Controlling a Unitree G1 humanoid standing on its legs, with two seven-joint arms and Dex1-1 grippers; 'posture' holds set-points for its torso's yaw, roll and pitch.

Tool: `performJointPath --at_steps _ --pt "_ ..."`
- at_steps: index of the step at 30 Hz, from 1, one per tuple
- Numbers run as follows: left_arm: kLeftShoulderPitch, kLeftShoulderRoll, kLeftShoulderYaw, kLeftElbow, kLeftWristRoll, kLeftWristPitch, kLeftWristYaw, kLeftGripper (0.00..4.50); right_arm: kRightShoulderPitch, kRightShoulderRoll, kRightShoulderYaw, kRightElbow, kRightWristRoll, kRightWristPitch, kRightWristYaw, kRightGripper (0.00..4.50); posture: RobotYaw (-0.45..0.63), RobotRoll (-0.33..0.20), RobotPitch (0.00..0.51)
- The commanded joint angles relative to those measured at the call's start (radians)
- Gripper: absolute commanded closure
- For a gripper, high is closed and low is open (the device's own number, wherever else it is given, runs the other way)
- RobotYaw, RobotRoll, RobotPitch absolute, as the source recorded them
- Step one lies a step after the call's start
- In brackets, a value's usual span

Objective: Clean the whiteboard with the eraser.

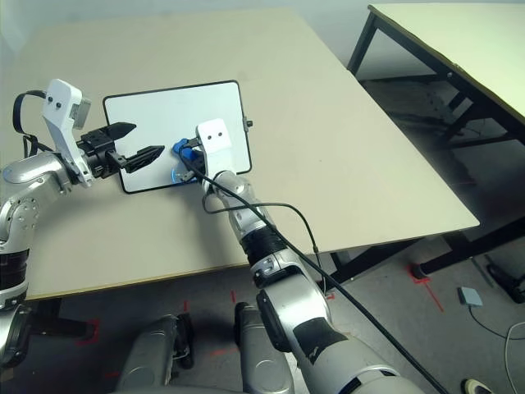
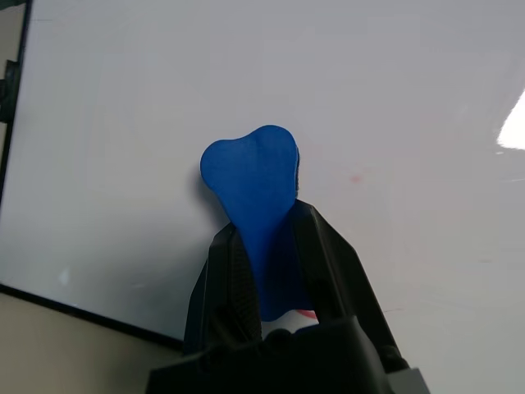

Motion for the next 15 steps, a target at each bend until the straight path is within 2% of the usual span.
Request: performJointPath --at_steps 1,7,15 --pt "0.005 0.002 0.003 -0.017 -0.007 0.010 -0.001 0.00 0.003 -0.053 -0.045 0.057 -0.014 0.037 -0.072 3.69 0.05 0.000 0.204" --pt "-0.001 0.001 0.002 -0.011 -0.007 0.007 -0.004 0.00 -0.011 -0.078 -0.062 0.059 -0.002 0.049 -0.100 3.69 0.04 0.000 0.205" --pt "0.000 -0.003 0.003 -0.008 -0.006 0.004 -0.003 0.00 0.028 -0.020 -0.016 0.033 0.003 0.067 -0.025 3.69 0.05 0.000 0.210"
